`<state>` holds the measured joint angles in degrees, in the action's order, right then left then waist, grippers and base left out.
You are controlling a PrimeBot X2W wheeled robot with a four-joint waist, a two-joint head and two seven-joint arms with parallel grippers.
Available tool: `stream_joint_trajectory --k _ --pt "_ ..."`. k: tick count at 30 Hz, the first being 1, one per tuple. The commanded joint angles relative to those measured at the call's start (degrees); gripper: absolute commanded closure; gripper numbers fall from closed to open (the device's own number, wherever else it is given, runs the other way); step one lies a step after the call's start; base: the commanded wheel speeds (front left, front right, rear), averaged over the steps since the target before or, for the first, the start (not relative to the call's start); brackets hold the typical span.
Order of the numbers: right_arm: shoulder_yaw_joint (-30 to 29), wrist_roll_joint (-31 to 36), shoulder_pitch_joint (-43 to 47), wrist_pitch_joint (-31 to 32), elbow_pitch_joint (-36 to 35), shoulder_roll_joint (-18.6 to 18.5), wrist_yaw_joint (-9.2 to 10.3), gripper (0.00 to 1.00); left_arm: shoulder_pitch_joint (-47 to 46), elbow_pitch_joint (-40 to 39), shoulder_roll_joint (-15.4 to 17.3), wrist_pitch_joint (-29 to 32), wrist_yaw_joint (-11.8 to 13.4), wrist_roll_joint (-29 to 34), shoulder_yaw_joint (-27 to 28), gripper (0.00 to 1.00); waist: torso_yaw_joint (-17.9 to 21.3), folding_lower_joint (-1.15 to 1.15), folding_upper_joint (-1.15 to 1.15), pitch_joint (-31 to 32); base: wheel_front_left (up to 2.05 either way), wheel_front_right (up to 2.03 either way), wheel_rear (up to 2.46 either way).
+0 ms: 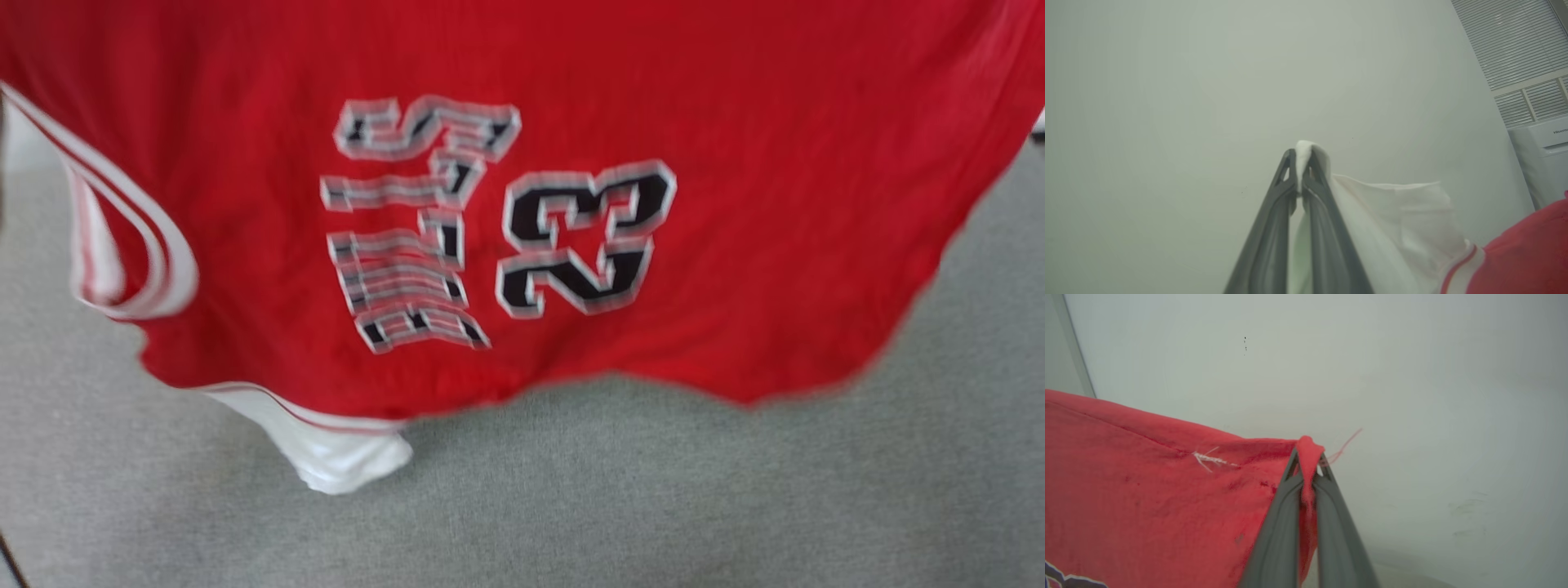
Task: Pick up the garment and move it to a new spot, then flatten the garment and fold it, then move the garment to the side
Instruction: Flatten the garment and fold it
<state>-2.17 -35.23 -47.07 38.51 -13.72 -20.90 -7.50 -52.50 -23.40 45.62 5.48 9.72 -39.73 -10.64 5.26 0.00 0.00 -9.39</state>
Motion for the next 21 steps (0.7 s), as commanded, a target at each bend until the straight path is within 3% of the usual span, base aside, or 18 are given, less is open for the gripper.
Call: stream_joint_trajectory --k 1,11,21 --pt "-0.18 0.67 -2.18 -0.34 0.59 0.40 0.02 1.00 -2.99 1.77 -0.66 0.52 -0.76 -1.24 0.27 1.00 -0.15 0.00 0.00 -4.11 0.00 0.00 0.00" --pt "2.20 4.90 -16.80 -5.52 8.94 -0.05 0.03 1.00 -25.48 18.25 -2.57 -0.31 -7.58 0.36 -2.74 1.00 -1.52 0.00 0.00 -16.24 0.00 0.00 0.00" --pt "5.46 11.19 -31.74 -15.21 22.89 0.55 0.03 1.00 -44.30 37.71 -7.34 -5.52 -11.71 5.69 -6.74 1.00 -2.68 0.00 0.00 -24.13 0.00 0.00 0.00"
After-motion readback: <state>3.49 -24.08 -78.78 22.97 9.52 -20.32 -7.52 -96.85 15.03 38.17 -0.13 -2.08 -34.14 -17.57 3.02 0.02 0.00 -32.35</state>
